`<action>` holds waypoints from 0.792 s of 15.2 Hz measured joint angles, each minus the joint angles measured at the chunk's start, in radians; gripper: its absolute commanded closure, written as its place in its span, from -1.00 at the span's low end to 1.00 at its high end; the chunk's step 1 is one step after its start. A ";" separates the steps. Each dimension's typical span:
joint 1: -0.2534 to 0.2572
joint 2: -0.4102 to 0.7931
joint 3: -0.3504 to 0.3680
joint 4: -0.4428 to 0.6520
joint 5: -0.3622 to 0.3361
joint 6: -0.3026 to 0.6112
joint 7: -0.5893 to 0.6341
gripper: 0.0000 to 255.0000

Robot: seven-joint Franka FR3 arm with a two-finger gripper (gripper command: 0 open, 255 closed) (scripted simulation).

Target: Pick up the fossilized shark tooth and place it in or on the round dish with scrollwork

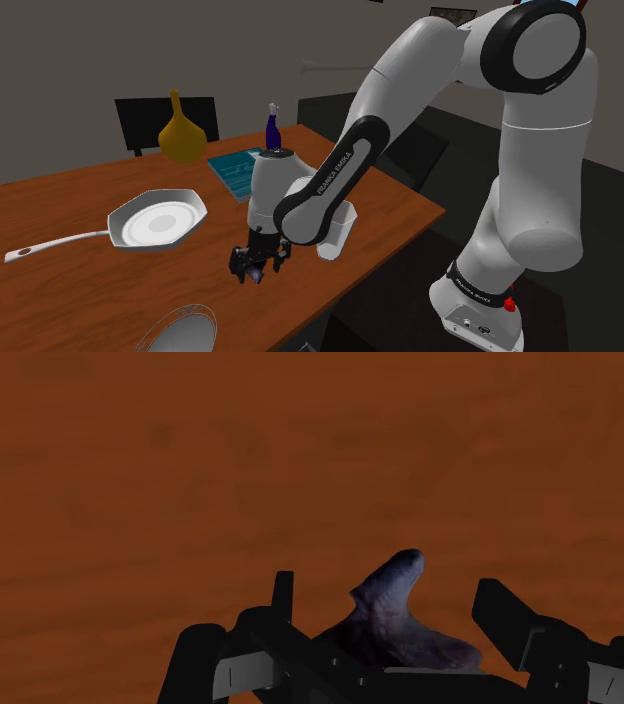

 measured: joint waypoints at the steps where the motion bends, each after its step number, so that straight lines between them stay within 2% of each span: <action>1: 0.001 0.004 -0.001 0.001 -0.001 0.004 0.001 -1.00; 6: 0.004 0.010 -0.003 0.003 -0.003 0.007 0.003 -1.00; 7: 0.004 0.010 -0.003 0.003 -0.003 0.007 0.003 1.00; 12: 0.004 0.010 -0.003 0.003 -0.003 0.007 0.003 1.00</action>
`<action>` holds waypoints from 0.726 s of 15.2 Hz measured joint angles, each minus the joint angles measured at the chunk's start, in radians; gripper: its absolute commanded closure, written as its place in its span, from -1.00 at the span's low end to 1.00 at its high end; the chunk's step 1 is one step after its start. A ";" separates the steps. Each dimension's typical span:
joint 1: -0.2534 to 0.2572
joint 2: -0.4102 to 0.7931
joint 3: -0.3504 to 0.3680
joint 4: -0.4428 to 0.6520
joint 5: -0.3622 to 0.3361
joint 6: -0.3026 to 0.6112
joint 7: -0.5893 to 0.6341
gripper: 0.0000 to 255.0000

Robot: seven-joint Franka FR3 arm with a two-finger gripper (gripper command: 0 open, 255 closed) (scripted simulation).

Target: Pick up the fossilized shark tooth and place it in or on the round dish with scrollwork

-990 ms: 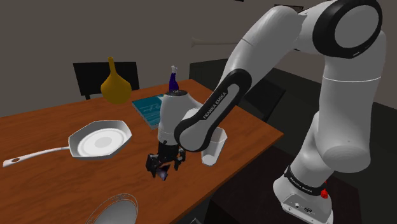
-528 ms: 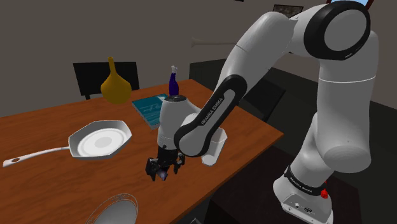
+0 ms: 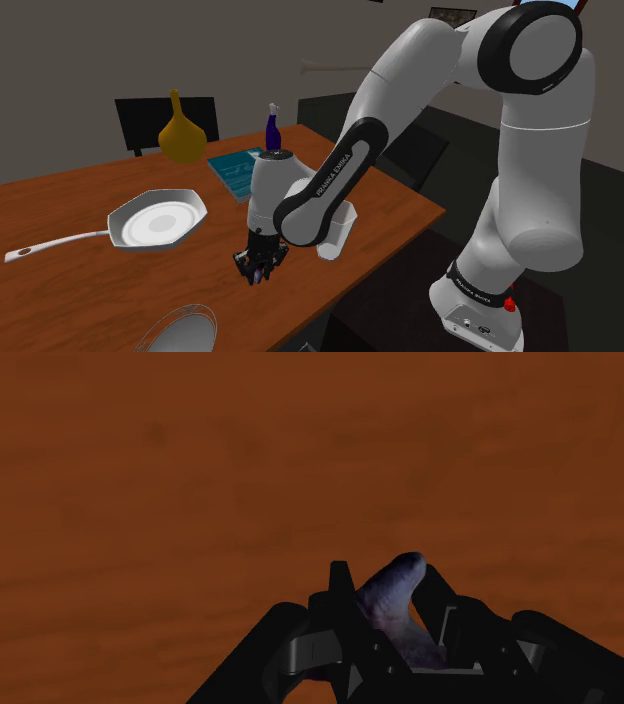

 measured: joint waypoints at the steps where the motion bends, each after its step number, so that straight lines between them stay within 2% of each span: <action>1: 0.000 0.000 0.000 0.000 0.000 0.000 0.000 1.00; 6: -0.002 -0.006 0.002 -0.001 0.002 -0.006 -0.001 1.00; 11: -0.014 -0.062 0.018 -0.002 0.022 -0.059 -0.006 1.00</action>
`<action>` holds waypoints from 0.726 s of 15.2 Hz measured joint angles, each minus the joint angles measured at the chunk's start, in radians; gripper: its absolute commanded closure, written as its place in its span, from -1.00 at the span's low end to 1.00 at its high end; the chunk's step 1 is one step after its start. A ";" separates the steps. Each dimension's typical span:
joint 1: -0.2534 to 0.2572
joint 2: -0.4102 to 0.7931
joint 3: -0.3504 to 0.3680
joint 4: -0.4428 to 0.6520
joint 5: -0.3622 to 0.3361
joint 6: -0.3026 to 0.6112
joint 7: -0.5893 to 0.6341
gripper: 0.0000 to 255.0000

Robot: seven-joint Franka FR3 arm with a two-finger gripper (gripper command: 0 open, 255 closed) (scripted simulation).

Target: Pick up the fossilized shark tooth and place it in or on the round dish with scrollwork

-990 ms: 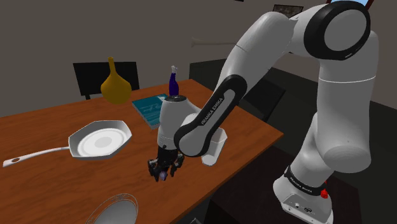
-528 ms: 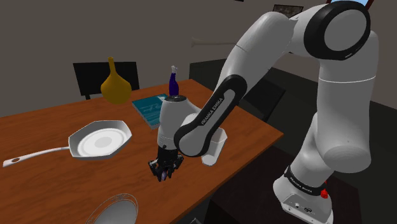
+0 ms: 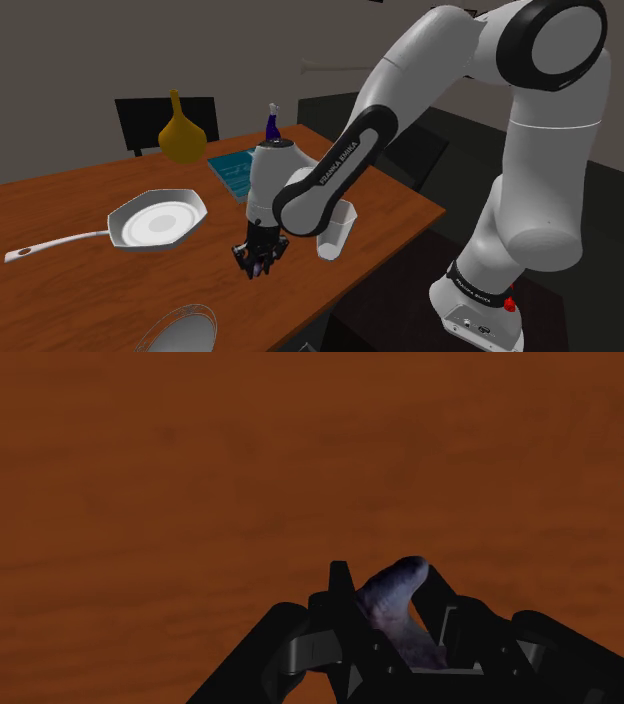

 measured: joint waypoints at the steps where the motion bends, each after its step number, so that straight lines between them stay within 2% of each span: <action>1: -0.002 -0.013 0.003 0.000 0.005 -0.013 -0.001 1.00; 11: -0.025 -0.141 0.028 0.003 0.055 -0.138 -0.019 1.00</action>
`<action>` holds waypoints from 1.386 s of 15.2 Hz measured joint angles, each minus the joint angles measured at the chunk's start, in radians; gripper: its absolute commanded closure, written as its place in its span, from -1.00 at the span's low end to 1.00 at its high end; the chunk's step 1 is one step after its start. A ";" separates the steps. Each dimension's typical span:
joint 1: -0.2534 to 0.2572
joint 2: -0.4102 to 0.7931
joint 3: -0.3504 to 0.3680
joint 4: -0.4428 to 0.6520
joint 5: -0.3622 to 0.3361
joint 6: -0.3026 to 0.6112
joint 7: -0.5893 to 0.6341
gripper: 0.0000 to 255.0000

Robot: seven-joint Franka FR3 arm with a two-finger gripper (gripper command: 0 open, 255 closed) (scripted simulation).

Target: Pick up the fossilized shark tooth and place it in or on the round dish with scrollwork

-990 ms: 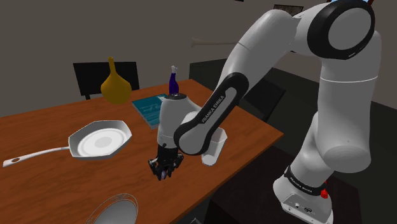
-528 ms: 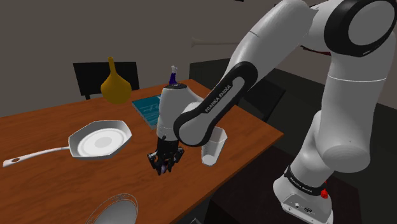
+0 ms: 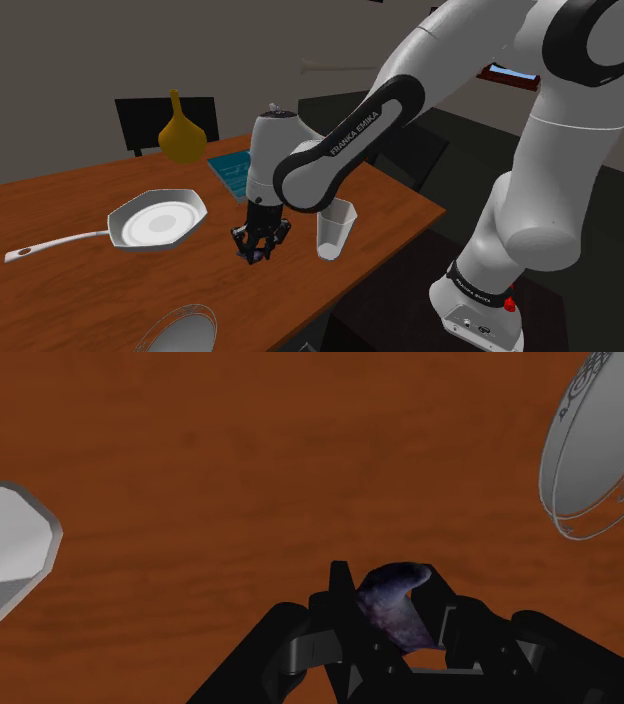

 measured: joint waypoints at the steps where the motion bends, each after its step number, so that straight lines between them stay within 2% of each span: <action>1: -0.002 -0.010 0.001 0.002 0.003 -0.012 -0.002 1.00; 12: -0.007 -0.114 0.010 0.049 0.032 -0.157 0.004 1.00; 21: 0.120 0.036 0.068 0.236 -0.096 -0.175 0.269 1.00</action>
